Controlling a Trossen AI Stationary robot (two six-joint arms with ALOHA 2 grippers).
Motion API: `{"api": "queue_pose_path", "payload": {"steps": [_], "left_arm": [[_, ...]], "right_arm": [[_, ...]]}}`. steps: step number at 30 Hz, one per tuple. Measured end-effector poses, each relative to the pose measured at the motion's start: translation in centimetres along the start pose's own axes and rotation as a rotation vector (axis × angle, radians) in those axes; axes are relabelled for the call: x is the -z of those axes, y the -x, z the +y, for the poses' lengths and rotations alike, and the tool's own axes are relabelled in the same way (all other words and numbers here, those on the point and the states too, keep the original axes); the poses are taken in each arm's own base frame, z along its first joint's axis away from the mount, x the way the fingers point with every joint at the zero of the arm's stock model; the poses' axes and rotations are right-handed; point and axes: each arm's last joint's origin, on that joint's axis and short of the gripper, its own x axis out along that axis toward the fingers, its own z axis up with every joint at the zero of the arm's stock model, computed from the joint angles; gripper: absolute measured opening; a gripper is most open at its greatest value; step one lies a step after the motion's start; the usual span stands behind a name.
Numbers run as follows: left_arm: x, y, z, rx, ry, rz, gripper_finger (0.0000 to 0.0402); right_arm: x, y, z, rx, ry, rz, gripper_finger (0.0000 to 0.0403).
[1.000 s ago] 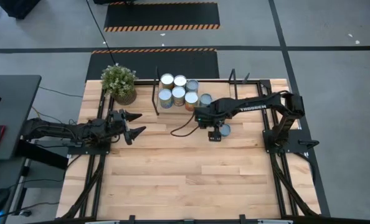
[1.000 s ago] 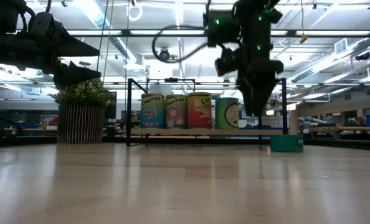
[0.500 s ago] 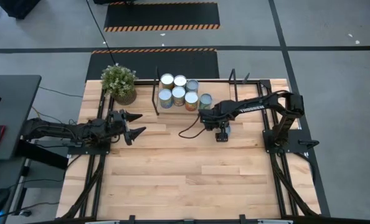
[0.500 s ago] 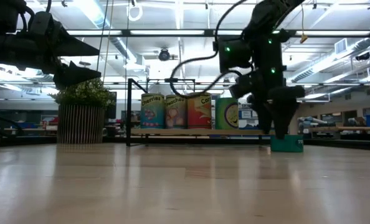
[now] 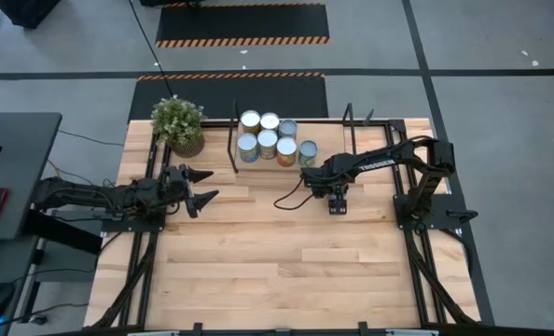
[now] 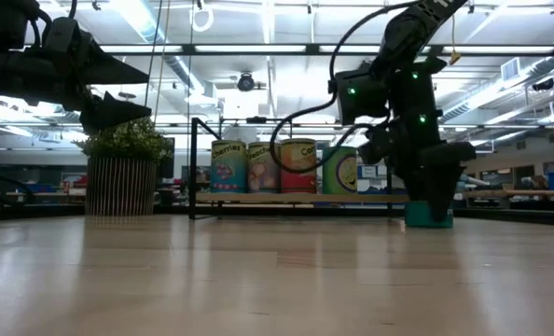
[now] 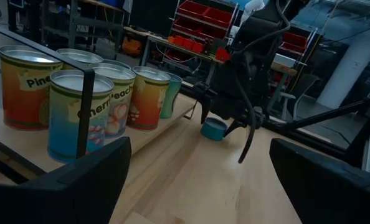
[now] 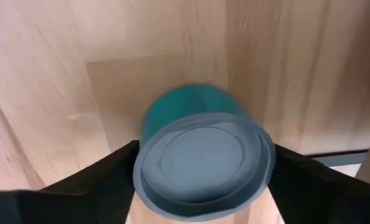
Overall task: Pick and place cans onto a shelf
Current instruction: Put the blue tuna can on the shelf
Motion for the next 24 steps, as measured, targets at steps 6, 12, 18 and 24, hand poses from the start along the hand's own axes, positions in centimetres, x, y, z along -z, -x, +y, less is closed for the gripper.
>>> {"api": "queue_pose_path", "payload": {"steps": [6,12,18,24], "left_arm": [[0.0,0.0,0.0,0.0,0.0,0.0,0.0389],[0.0,0.0,0.0,0.016,0.0,0.006,0.0389],[0.0,0.0,0.0,0.017,0.0,0.006,0.0389],[0.0,0.0,0.0,0.017,0.0,0.006,0.0389]], "right_arm": [[-1.7,3.0,-0.6,0.019,-0.005,-0.068,0.0294],[-2.7,6.0,-3.5,0.052,-0.062,-0.125,0.0315],[-2.3,5.8,-7.3,0.053,-0.117,-0.137,0.0316],[-2.1,5.4,-9.6,0.034,-0.145,-0.179,0.0317]]}}
